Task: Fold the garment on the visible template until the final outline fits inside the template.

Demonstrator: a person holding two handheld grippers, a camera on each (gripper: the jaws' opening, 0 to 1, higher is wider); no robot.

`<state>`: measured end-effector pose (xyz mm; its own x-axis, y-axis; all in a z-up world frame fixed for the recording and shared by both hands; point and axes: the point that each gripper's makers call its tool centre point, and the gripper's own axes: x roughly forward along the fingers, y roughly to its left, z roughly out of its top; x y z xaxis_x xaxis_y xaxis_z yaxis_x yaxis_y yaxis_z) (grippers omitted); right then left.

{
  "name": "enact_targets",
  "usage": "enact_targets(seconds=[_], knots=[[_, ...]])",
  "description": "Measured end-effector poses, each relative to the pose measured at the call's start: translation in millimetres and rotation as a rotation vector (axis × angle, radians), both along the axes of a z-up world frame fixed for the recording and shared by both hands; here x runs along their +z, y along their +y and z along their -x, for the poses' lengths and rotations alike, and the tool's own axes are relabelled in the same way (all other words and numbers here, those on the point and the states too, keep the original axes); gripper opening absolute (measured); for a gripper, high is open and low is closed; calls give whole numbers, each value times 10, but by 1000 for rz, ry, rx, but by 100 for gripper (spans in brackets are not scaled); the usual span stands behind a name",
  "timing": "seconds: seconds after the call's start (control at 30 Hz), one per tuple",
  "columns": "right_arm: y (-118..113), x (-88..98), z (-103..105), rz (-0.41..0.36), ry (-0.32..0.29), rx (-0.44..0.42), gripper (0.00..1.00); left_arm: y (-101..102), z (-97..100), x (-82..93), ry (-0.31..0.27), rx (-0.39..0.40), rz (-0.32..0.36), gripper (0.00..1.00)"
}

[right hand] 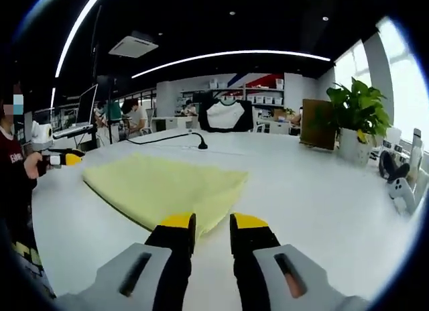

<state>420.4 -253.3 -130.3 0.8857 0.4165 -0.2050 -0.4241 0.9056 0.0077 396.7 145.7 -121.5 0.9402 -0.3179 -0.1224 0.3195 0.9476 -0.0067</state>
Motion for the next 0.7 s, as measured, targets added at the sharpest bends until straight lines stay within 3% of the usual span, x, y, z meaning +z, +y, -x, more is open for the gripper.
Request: enact_targets(seconds=[0.13, 0.23, 0.33, 0.53, 0.7], knots=[[-11, 91, 73, 32, -50, -18, 29, -63, 162, 177, -72, 1, -21, 55], [-27, 135, 116, 39, -59, -27, 30, -114, 302, 208, -44, -14, -29, 57], [-54, 158, 164, 56, -55, -43, 31, -166, 434, 314, -77, -31, -45, 62], [-189, 305, 372, 71, -74, -98, 40, -84, 601, 592, -124, 5, -49, 83], [-278, 502, 564, 58, -133, -123, 47, -59, 703, 707, -129, -9, -61, 100]])
